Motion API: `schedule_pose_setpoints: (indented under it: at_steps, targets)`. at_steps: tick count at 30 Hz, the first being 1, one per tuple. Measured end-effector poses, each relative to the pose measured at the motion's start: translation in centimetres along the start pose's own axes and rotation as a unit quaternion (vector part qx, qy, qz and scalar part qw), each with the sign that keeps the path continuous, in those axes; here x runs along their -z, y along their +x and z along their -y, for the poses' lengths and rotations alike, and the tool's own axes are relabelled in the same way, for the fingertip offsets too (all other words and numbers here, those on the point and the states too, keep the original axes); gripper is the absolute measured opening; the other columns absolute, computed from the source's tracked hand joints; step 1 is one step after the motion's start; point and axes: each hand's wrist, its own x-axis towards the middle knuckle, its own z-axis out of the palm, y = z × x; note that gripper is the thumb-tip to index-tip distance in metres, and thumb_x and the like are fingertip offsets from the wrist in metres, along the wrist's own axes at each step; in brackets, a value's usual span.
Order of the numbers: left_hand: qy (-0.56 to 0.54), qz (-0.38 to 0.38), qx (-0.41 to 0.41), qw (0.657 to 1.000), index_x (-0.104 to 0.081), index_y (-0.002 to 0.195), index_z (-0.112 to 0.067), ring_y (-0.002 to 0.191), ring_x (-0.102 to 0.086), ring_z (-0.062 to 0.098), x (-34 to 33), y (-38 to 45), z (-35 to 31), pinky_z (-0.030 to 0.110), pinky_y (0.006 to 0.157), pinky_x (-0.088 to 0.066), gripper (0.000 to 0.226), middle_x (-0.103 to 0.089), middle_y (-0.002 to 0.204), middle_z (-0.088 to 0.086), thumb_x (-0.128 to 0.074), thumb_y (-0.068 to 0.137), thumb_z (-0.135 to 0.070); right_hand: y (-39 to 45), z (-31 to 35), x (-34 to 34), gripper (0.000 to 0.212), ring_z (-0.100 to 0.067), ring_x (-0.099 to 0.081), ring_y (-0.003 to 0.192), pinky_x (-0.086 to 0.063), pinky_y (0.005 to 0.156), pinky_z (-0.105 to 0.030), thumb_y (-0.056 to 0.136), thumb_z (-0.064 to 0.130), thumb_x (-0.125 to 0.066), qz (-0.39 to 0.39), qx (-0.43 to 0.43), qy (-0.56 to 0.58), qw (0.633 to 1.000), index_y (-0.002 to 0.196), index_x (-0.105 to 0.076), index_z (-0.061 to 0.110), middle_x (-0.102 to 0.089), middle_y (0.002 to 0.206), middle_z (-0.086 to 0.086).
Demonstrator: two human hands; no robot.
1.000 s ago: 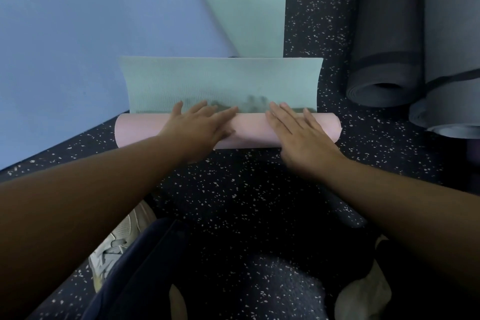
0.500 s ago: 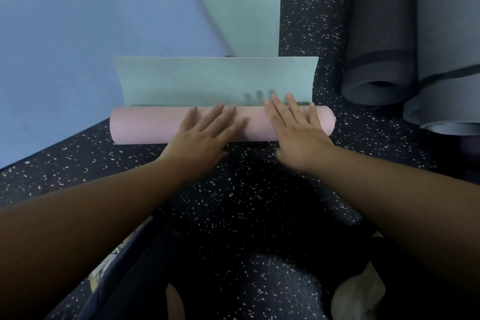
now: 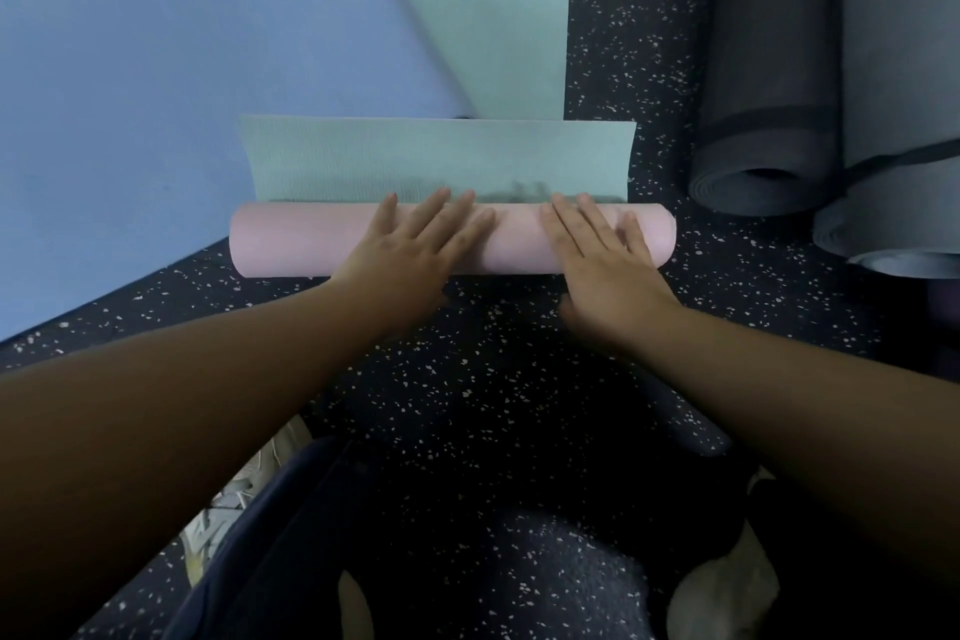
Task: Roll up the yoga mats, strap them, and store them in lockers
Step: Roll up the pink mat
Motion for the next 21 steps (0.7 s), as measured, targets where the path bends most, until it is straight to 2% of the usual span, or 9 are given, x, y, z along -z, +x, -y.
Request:
schedule_pose_setpoints:
  at_steps: [3, 5, 7, 9, 11, 13, 16, 19, 21]
  targets:
    - [0.032, 0.003, 0.009, 0.999, 0.049, 0.119, -0.023, 0.147, 0.003, 0.033, 0.4, 0.6, 0.0, 0.051, 0.114, -0.012, 0.085, 0.016, 0.159, 0.013, -0.033, 0.099, -0.027, 0.5, 0.1, 0.4, 0.091, -0.019, 0.018, 0.146, 0.007, 0.115, -0.05, 0.085, 0.014, -0.046, 0.007, -0.003, 0.007, 1.0, 0.15, 0.016, 0.016, 0.02, 0.159, 0.002]
    - [0.055, -0.004, 0.002, 0.998, 0.05, 0.119, -0.025, 0.142, -0.016, 0.035, 0.7, 1.0, 0.4, 0.045, 0.11, -0.021, 0.08, 0.004, 0.159, 0.017, -0.028, 0.099, -0.023, 0.7, 0.1, 0.5, 0.092, -0.019, 0.018, 0.146, 0.007, 0.116, -0.05, 0.084, 0.014, -0.048, 0.009, -0.006, 0.011, 1.0, 0.15, 0.016, 0.017, 0.019, 0.159, 0.003]
    - [0.067, -0.009, -0.004, 0.998, 0.051, 0.121, -0.027, 0.127, -0.035, 0.032, 0.8, 1.3, 1.0, 0.038, 0.102, -0.029, 0.085, -0.014, 0.153, 0.014, -0.03, 0.097, -0.022, 0.7, 0.1, 0.5, 0.092, -0.018, 0.017, 0.146, 0.007, 0.116, -0.05, 0.084, 0.014, -0.047, 0.002, -0.007, 0.017, 1.0, 0.151, 0.015, 0.018, 0.018, 0.159, 0.003]
    - [0.059, -0.014, -0.002, 0.998, 0.046, 0.131, -0.031, 0.116, -0.042, 0.029, 1.0, 1.5, 1.5, 0.037, 0.096, -0.034, 0.096, -0.028, 0.143, 0.009, -0.042, 0.093, -0.024, 0.7, 0.1, 0.4, 0.09, -0.018, 0.015, 0.146, 0.007, 0.117, -0.049, 0.084, 0.012, -0.046, -0.009, -0.009, 0.026, 1.0, 0.151, 0.014, 0.019, 0.016, 0.159, 0.004]
    - [0.043, -0.012, -0.006, 0.999, 0.031, 0.141, -0.034, 0.114, -0.045, 0.029, 1.2, 1.7, 1.9, 0.038, 0.095, -0.036, 0.104, -0.034, 0.138, 0.008, -0.056, 0.086, -0.026, 0.8, -0.1, 0.4, 0.088, -0.018, 0.012, 0.147, 0.005, 0.118, -0.048, 0.085, 0.012, -0.046, -0.019, -0.008, 0.032, 0.999, 0.152, 0.011, 0.02, 0.012, 0.16, 0.004]
    - [0.024, -0.008, -0.012, 1.0, 0.024, 0.143, -0.037, 0.114, -0.046, 0.029, 1.5, 1.6, 2.3, 0.039, 0.094, -0.036, 0.109, -0.036, 0.138, 0.008, -0.064, 0.08, -0.028, 1.0, -0.5, 0.5, 0.084, -0.018, 0.007, 0.147, 0.002, 0.118, -0.047, 0.088, 0.012, -0.047, -0.035, 0.0, 0.032, 0.999, 0.153, 0.005, 0.021, 0.005, 0.161, 0.003]
    - [-0.029, 0.002, -0.006, 1.0, 0.019, 0.145, -0.04, 0.115, -0.045, 0.029, 1.6, 1.1, 2.2, 0.04, 0.094, -0.035, 0.1, -0.036, 0.138, 0.007, -0.058, 0.083, -0.027, 1.1, -1.1, 0.4, 0.073, -0.022, -0.01, 0.145, -0.006, 0.118, -0.047, 0.091, 0.019, -0.05, -0.075, 0.028, 0.018, 0.997, 0.152, -0.01, 0.019, -0.013, 0.158, -0.003]
    - [-0.06, 0.013, -0.005, 0.998, 0.018, 0.146, -0.042, 0.115, -0.043, 0.028, 1.0, -0.2, 1.2, 0.04, 0.093, -0.034, 0.097, -0.035, 0.139, 0.004, -0.055, 0.084, -0.027, 0.7, -1.3, -0.2, 0.068, -0.03, -0.034, 0.13, -0.02, 0.113, -0.049, 0.086, 0.027, -0.061, -0.101, 0.064, -0.022, 0.993, 0.146, -0.031, 0.014, -0.037, 0.142, -0.011]
    - [-0.064, 0.019, -0.009, 0.998, 0.016, 0.146, -0.044, 0.117, -0.041, 0.026, 0.6, -1.3, 0.6, 0.039, 0.094, -0.032, 0.097, -0.033, 0.14, 0.002, -0.055, 0.082, -0.027, 0.1, -1.1, -1.1, 0.067, -0.035, -0.046, 0.113, -0.033, 0.104, -0.051, 0.077, 0.031, -0.071, -0.106, 0.091, -0.061, 0.988, 0.135, -0.045, 0.01, -0.048, 0.126, -0.015]
